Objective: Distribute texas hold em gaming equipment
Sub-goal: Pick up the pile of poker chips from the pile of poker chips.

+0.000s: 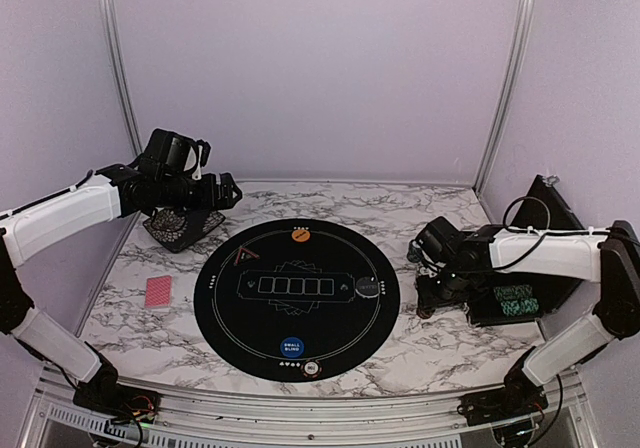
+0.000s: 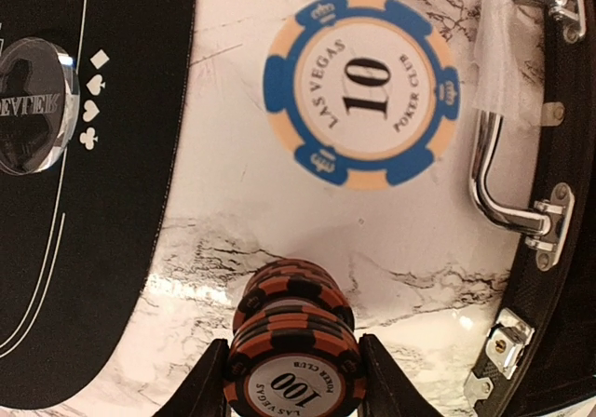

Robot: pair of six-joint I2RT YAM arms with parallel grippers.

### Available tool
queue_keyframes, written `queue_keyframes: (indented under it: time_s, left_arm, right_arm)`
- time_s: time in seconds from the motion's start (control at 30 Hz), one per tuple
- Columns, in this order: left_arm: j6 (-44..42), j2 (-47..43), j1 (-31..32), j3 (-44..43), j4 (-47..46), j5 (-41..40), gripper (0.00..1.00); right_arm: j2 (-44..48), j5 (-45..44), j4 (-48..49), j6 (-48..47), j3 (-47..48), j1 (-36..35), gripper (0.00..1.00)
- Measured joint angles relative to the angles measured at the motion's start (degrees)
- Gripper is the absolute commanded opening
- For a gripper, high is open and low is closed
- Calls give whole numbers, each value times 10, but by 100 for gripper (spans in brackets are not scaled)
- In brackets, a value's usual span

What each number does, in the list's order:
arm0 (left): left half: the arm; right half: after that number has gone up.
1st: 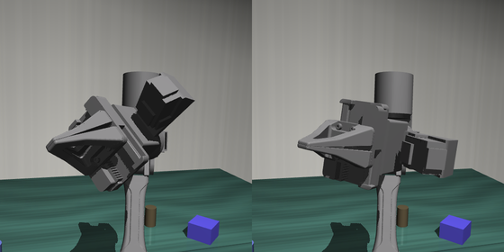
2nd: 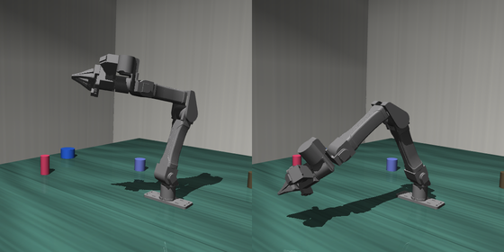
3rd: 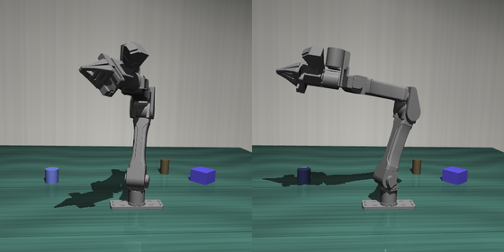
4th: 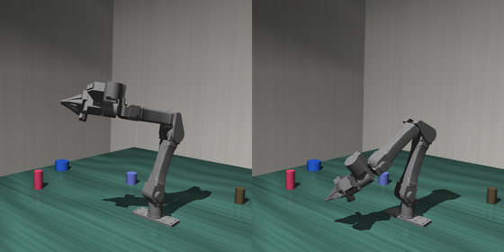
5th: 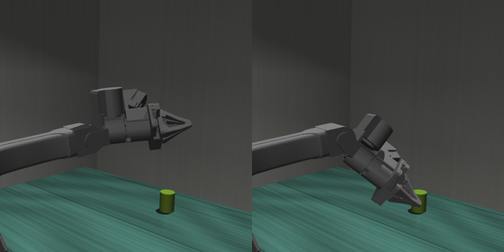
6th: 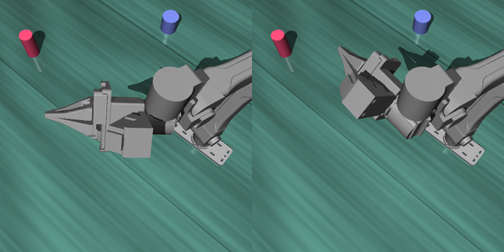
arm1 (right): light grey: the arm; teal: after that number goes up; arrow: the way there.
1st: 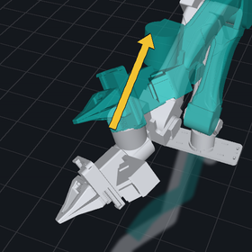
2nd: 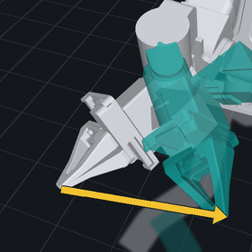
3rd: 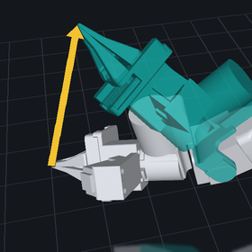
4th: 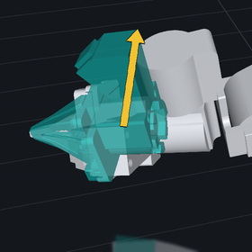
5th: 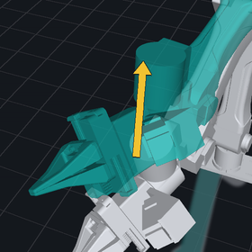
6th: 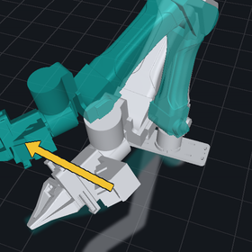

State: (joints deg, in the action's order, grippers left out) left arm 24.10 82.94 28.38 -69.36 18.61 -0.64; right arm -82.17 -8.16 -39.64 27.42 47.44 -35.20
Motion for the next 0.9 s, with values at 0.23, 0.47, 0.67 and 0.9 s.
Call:
queue_keyframes:
  time_s: [0.23,0.47,0.67,0.9]
  left_arm:
    - [0,0,0,0,0,0,99]
    - [0,0,0,0,0,2,99]
    - [0,0,-1,0,0,7,99]
    - [0,0,-3,7,-1,21,99]
  right_arm:
    - [5,-5,-27,0,29,-12,35]
    - [5,-15,-60,2,74,-32,35]
    - [-2,-20,-78,0,126,-41,35]
    - [-45,-24,-92,-10,170,-48,35]
